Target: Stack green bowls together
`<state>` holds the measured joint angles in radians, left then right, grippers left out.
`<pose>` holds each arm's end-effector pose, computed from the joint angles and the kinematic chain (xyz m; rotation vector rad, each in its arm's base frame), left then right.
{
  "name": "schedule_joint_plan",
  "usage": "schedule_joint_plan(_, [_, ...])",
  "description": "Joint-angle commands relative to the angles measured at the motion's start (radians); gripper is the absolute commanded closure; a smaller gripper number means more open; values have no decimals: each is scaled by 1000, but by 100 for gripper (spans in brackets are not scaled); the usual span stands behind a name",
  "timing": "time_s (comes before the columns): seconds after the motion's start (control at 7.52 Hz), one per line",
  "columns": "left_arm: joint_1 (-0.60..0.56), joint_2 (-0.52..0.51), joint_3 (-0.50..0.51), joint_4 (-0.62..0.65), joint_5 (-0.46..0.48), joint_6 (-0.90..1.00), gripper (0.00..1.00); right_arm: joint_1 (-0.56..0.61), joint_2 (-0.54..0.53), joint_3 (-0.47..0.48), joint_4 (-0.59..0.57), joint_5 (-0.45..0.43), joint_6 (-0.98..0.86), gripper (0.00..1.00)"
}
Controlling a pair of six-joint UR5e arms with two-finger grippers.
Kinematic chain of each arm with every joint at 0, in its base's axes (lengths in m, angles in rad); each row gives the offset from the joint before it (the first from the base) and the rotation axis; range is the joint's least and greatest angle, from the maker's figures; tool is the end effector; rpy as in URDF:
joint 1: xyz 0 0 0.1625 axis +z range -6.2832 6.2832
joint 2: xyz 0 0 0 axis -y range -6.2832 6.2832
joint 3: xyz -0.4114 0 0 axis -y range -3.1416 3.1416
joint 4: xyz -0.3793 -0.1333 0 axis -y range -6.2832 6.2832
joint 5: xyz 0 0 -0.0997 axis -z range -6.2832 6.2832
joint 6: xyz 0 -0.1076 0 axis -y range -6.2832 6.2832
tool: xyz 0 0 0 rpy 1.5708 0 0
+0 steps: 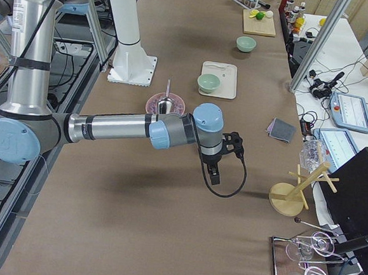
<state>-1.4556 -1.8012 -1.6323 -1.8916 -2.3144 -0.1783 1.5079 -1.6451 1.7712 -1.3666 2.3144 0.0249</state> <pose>0.0071 -0.5874 0.4613 0.4718 0.7966 0.1691 0.0311 -0.4686 0.5676 0.2824 -0.7502 -0.1587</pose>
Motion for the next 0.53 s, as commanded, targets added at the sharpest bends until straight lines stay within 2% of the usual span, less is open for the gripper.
schedule_joint_plan(0.0, [142,-145,139,-51,15,-52,2,-1,20,-6,12,2,128,0])
schedule_joint_plan(0.13, [225,-154,149,-110,36,-126,2,-1,25,-6,12,2,132,0])
schedule_joint_plan(0.27, [309,-186,164,-138,126,-154,2,-1,24,-4,12,3,133,0])
schedule_joint_plan(0.4, [357,-222,222,-142,177,-237,2,-1,25,-4,14,3,133,0])
